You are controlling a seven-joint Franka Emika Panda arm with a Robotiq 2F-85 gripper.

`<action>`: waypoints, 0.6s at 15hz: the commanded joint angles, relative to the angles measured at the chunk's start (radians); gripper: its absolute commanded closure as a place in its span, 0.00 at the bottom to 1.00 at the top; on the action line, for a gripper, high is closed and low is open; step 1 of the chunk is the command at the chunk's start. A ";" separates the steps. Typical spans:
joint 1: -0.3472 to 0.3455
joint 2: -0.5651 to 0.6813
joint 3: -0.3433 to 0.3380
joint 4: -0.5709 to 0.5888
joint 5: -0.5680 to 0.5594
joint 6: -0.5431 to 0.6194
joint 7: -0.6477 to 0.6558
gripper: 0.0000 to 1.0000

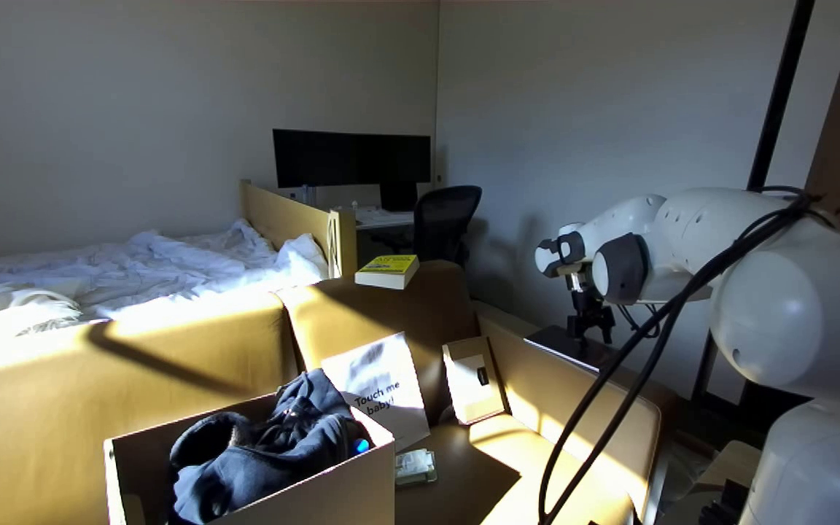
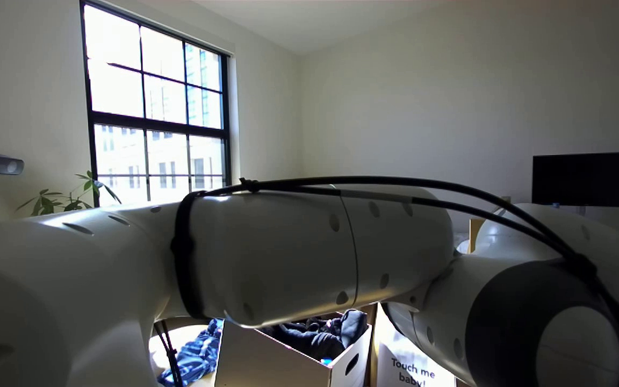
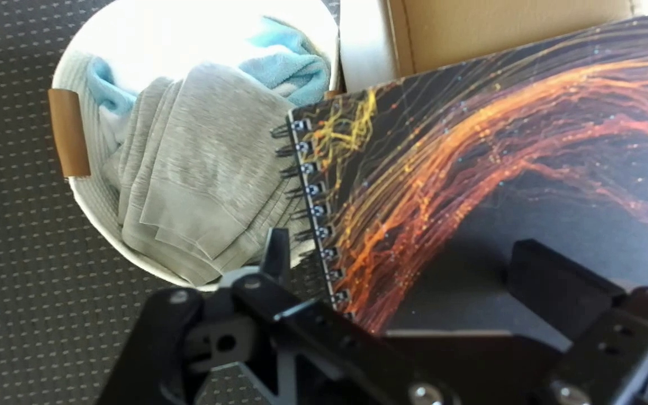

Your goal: Pick up the book and put it in the box

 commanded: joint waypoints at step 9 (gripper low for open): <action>0.001 0.000 0.005 -0.025 -0.017 -0.014 -0.030 0.00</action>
